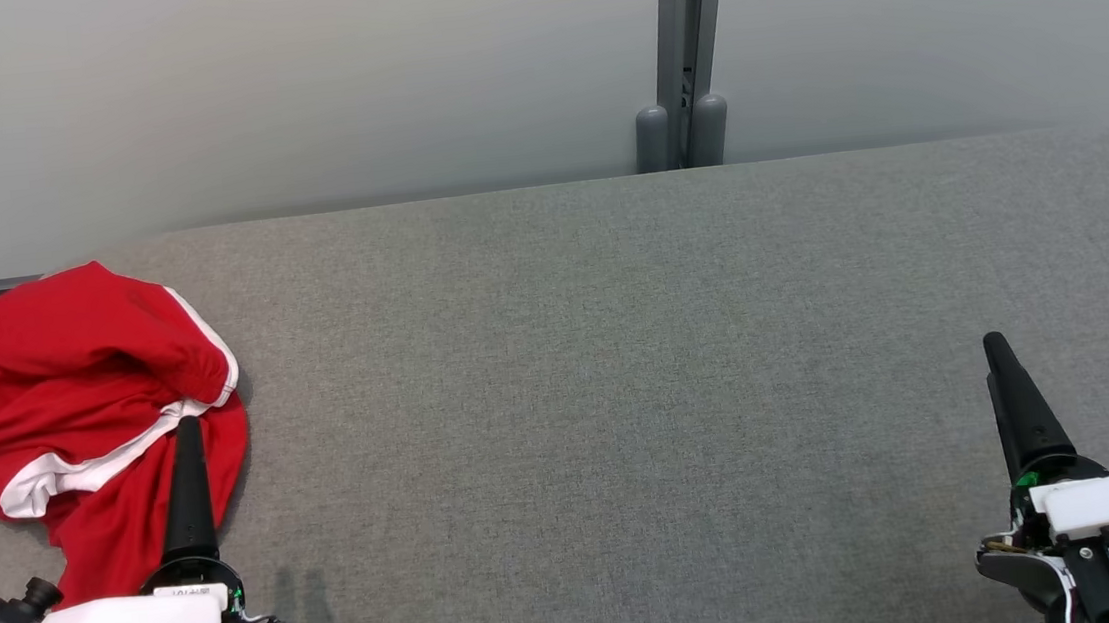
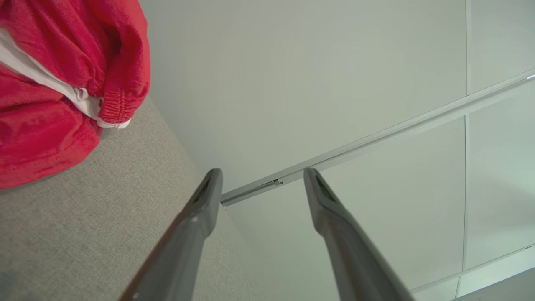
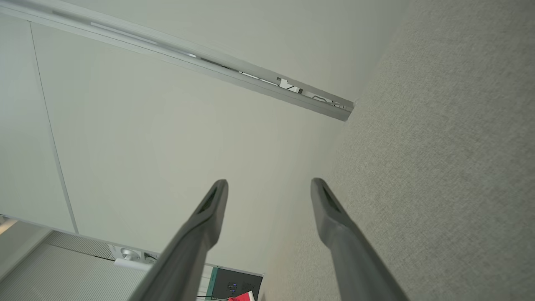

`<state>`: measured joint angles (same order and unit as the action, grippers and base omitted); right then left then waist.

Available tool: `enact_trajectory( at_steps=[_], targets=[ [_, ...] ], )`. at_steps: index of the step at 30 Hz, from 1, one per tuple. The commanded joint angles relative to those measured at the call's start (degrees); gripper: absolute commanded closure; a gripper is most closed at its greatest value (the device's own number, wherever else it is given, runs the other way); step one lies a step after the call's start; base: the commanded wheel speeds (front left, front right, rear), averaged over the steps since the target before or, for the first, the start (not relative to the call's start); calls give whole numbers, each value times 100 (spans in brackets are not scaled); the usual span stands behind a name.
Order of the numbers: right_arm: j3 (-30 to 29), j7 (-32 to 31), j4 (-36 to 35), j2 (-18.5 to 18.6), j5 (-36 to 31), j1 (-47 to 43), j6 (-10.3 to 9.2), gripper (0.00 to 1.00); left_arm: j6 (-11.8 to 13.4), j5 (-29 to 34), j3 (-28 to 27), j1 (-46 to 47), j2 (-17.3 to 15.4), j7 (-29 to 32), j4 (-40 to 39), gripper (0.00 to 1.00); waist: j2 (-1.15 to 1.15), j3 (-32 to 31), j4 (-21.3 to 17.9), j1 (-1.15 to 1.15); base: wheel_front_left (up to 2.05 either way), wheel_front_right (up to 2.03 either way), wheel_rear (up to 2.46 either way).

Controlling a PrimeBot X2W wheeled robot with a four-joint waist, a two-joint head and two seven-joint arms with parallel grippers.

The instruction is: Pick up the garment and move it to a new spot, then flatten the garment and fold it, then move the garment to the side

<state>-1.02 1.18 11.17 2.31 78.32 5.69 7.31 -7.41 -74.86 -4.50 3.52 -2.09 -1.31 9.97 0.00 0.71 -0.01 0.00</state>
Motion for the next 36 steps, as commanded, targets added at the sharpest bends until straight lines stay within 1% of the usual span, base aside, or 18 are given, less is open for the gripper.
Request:
enact_trajectory(
  at_steps=[1, 6, 7, 10, 20, 30, 36],
  targets=[
    [60, 89, -145, 54, -417, 185, 15, 0, 23, 293, -5, 177, -53, -77, -121, 0, 0, 3, -1, 0, 0, 0, 0],
    [145, 194, -183, 47, -1034, 203, 16, 0, 91, 801, 52, 178, -56, -181, -165, 0, 0, 12, 3, 0, 0, 0, 0],
    [145, 194, -183, 47, -1034, 203, 16, 0, 91, 801, 52, 178, -56, -181, -165, 0, 0, 12, 3, 0, 0, 0, 0],
    [186, 255, -189, 43, -1317, 212, 16, 0, 150, 1235, 121, 174, -58, -241, -191, 0, 0, 16, 6, 0, 0, 0, 0],
    [348, 442, -154, 45, -2638, 264, 18, 0, 433, 2515, 355, 134, -64, -430, -147, 0, 0, 19, 22, 0, 0, 0, 0],
    [514, 618, 179, 94, -3882, 344, 20, 0, 645, 3574, 583, 165, -69, -598, 362, 0, 0, 0, 24, 0, 0, 0, 0],
    [558, 712, 411, 85, -4454, 403, 21, 0, 753, 4014, 683, 249, -72, -694, 587, 0, 0, -20, 25, 0, 0, 0, 0]
  ],
)
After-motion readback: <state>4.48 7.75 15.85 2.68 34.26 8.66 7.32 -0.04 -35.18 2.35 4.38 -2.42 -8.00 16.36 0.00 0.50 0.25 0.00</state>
